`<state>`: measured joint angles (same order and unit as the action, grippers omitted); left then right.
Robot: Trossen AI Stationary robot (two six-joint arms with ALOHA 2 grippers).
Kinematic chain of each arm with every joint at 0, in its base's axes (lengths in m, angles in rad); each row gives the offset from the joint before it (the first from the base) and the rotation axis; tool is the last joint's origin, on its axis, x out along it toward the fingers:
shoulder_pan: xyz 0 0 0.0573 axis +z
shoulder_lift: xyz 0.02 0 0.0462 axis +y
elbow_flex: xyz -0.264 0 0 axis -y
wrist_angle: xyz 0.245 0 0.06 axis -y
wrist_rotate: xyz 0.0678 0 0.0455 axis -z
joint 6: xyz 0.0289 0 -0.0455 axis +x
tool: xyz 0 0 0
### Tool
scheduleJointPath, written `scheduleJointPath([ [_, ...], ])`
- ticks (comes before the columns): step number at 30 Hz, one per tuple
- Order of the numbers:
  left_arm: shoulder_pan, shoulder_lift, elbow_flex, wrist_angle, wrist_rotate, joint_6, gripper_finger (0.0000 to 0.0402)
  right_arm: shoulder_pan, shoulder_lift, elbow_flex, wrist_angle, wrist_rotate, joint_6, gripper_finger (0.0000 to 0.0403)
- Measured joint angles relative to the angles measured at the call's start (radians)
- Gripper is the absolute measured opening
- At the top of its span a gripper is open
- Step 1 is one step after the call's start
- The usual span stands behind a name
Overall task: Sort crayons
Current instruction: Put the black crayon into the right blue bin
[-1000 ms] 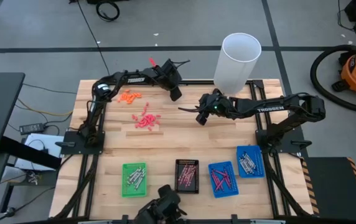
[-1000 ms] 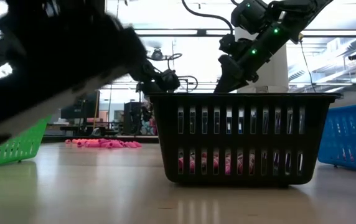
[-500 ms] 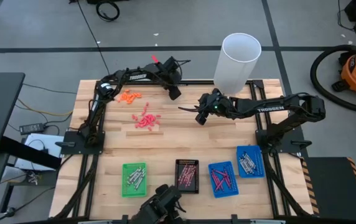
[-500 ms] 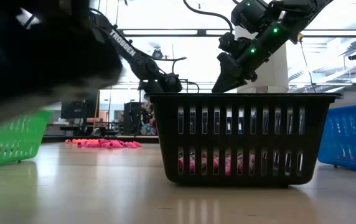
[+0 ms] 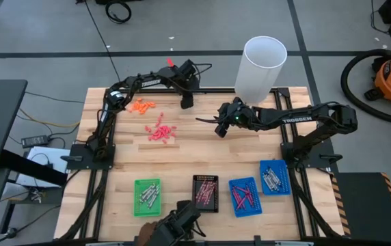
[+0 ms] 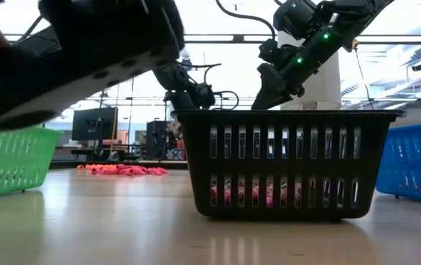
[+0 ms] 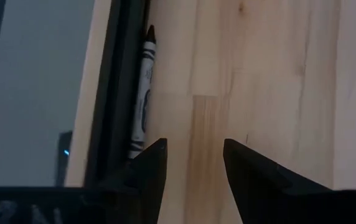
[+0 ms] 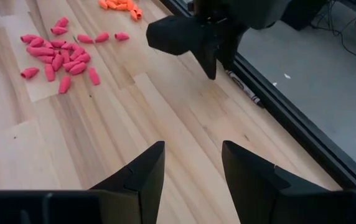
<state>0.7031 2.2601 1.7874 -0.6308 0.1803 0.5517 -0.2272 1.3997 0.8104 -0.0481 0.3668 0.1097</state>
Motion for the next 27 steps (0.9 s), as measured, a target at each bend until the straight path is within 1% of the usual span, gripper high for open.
scheduleJointPath([
  [3, 0.006, 0.0, 0.0, 0.001, 0.0, 0.074, 0.0169, 0.0, 0.0, 0.0, 0.0, 0.0, 0.0, 0.0169],
  [8, 0.012, 0.04, 0.0, 0.032, -0.007, 0.122, 0.0169, 0.0, 0.0, 0.0, 0.0, 0.001, 0.0, 0.0169],
  [12, 0.013, 0.051, 0.0, 0.052, -0.024, 0.13, 0.0169, 0.0, 0.0, 0.0, -0.004, 0.0, 0.001, 0.0169],
  [14, 0.013, 0.051, 0.0, 0.051, -0.027, 0.108, 0.0169, 0.0, 0.0, 0.0, -0.006, 0.0, 0.001, 0.0169],
  [16, 0.008, 0.05, 0.001, 0.04, -0.03, 0.086, 0.0169, 0.0, 0.0, 0.0, -0.006, 0.0, 0.0, 0.0169],
  [19, 0.002, 0.045, 0.002, 0.003, -0.034, 0.096, 0.0169, 0.0, 0.0, 0.0, -0.005, 0.0, 0.0, 0.0169],
  [24, -0.003, 0.026, -0.002, -0.029, -0.095, 0.116, 0.0169, 0.0, 0.0, 0.0, -0.005, 0.0, 0.001, 0.0169],
  [27, 0.003, -0.004, -0.003, -0.01, -0.108, 0.118, 0.0169, 0.0, 0.0, 0.0, -0.005, 0.0, 0.003, 0.0169],
])
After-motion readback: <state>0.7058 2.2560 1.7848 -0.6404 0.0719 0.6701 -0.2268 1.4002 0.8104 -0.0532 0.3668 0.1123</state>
